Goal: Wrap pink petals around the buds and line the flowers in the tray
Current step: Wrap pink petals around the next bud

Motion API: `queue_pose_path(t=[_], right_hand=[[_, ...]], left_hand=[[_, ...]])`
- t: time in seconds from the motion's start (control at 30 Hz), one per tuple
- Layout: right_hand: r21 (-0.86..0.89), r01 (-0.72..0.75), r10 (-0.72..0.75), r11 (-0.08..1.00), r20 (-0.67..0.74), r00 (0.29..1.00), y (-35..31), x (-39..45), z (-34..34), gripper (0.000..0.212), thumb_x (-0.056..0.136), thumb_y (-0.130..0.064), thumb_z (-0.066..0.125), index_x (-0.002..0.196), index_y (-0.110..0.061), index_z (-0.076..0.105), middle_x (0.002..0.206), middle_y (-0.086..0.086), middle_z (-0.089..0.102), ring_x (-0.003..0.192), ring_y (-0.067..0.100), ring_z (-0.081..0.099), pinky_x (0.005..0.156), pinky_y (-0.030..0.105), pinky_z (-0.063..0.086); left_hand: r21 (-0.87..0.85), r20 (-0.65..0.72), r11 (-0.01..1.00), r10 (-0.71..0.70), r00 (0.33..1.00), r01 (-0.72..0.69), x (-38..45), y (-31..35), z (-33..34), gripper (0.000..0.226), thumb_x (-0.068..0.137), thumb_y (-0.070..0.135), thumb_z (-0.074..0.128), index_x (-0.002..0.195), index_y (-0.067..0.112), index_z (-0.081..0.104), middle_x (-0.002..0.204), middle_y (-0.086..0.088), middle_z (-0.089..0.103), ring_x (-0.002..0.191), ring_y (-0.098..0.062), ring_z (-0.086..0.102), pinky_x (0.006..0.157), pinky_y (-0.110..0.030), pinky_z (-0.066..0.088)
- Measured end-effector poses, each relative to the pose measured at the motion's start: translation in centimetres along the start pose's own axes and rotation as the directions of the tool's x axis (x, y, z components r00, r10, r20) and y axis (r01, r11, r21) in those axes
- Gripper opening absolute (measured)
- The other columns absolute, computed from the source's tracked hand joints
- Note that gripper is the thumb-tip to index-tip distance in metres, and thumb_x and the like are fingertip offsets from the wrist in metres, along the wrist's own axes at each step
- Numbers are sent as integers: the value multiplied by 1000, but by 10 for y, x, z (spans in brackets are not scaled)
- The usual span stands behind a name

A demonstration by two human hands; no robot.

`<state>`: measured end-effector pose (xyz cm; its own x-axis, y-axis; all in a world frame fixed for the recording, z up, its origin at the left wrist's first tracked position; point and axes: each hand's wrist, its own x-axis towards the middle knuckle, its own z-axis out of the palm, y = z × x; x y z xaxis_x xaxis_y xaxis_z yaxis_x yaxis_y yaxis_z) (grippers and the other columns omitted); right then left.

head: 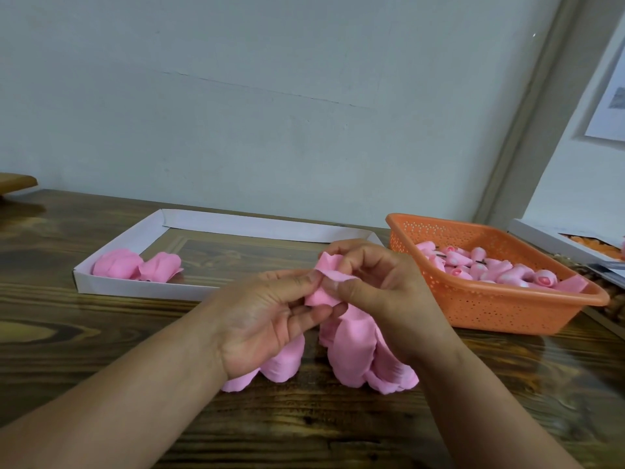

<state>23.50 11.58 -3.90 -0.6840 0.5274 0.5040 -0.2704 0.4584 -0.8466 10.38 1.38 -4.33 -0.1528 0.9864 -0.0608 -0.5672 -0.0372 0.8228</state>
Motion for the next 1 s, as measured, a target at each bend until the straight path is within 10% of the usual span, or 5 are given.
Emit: queue_pose_path(t=[0.27, 0.53, 1.0], right_hand=[[-135, 52, -76, 989, -175, 982, 6, 2, 4, 24, 87, -5, 61, 64, 1, 62, 84, 3, 67, 83, 12, 62, 79, 30, 48], [-164, -3, 23, 986, 117, 993, -5, 0, -15, 15, 74, -13, 64, 88, -8, 71, 99, 4, 70, 101, 23, 64, 93, 44, 48], [-136, -102, 72, 986, -209, 975, -3, 0, 6, 19, 83, -7, 65, 66, 3, 64, 70, 29, 61, 64, 29, 54, 66, 50, 49]], left_hand=[[6, -1, 1000, -26, 1000, 26, 0, 1, 1, 28, 69, 12, 66, 89, -7, 73, 97, -24, 71, 75, -27, 73, 57, -21, 58], [-101, -35, 994, -38, 999, 35, -1, 6, 2, 48, 73, 9, 62, 115, -14, 58, 118, -27, 64, 87, -28, 68, 63, -21, 59], [-52, -5, 999, 10, 1000, -10, -2, 3, 3, 35, 74, 8, 60, 104, -9, 68, 107, -23, 69, 87, -26, 72, 64, -23, 59]])
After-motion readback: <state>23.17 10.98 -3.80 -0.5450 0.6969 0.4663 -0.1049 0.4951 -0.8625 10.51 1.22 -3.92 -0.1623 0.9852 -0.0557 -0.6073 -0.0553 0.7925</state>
